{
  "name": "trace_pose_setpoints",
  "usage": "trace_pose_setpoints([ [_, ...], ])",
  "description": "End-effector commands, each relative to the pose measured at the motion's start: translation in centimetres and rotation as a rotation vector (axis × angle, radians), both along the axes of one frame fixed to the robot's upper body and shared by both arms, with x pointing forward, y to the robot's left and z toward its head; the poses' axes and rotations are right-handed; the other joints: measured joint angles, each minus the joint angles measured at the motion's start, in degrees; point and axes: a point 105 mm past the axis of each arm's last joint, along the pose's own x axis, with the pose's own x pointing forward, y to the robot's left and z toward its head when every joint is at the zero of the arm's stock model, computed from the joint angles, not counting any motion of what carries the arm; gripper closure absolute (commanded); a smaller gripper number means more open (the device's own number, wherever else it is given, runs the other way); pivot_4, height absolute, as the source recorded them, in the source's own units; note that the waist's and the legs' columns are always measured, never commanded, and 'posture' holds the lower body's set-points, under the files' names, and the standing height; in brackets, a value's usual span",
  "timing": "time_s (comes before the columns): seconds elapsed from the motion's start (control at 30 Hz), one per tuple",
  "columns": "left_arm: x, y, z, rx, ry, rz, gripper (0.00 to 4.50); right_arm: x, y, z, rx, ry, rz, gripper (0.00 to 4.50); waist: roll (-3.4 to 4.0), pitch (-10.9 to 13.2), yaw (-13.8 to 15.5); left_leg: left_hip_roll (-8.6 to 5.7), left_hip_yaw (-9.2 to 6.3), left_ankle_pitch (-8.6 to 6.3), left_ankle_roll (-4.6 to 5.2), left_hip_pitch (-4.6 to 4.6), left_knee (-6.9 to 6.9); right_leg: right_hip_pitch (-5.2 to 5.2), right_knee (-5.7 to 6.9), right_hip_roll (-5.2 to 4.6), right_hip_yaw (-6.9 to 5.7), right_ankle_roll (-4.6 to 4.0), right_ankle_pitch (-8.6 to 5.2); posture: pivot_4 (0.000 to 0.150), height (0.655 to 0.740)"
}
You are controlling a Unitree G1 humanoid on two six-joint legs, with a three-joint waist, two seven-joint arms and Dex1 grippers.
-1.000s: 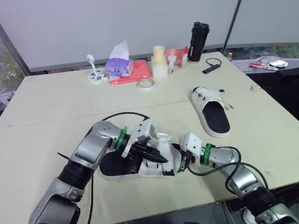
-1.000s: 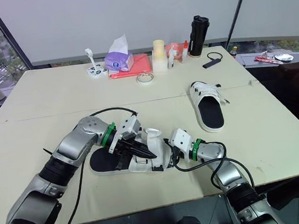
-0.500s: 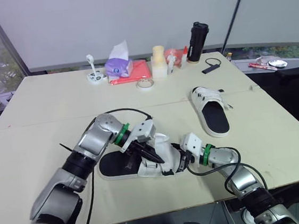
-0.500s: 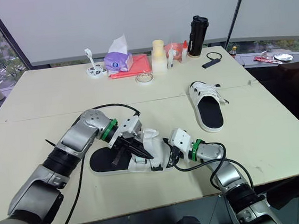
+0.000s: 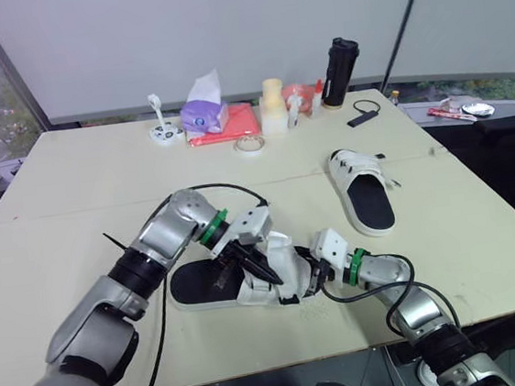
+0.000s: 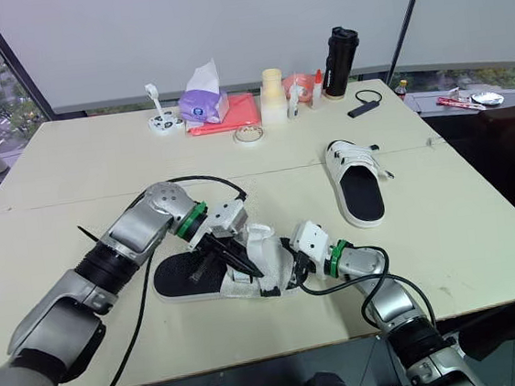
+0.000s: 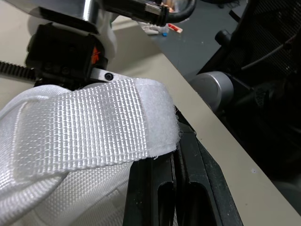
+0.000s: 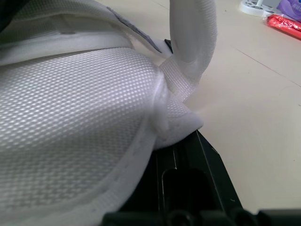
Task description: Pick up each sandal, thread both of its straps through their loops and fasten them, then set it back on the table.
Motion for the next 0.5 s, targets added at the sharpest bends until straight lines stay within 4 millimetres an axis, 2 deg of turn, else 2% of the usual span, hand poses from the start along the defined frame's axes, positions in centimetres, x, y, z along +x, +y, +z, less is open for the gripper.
trace_pose_setpoints([
  [0.03, -0.2, -0.9, -0.7, 0.004, -0.028, -0.032, 4.47, -0.8, -0.9, -4.7, -0.085, 0.161, -0.062, 4.50, -0.02, 0.0, 0.1, 0.00, 0.01, 0.00, 0.00, 0.00, 0.00, 0.01, 0.00, 0.00, 0.00, 0.00, 0.00, 0.150, 0.7400],
  [0.13, -0.2, -1.0, -0.9, 0.000, -0.036, -0.034, 4.47, -0.9, -0.9, -4.8, -0.084, 0.162, -0.065, 4.50, -0.08, -0.1, 0.2, 0.00, 0.02, 0.00, 0.00, 0.00, 0.02, 0.02, -0.01, 0.00, 0.00, 0.00, 0.00, 0.150, 0.7400],
  [0.27, 0.3, -1.7, -0.1, -0.054, -0.037, 0.001, 4.47, -1.0, -0.9, -4.8, -0.082, 0.164, -0.066, 4.50, -0.15, -0.1, 0.3, 0.00, 0.01, 0.00, 0.00, 0.00, 0.02, 0.04, -0.01, -0.01, -0.01, 0.00, 0.00, 0.150, 0.7400],
  [0.5, 0.2, -0.8, 0.1, 0.002, -0.103, -0.060, 4.47, -0.9, -0.8, -4.8, -0.080, 0.164, -0.066, 4.50, -0.15, -0.1, 0.1, 0.00, -0.02, 0.00, 0.00, 0.00, 0.02, 0.02, 0.00, 0.00, -0.01, 0.00, 0.00, 0.150, 0.7400],
])
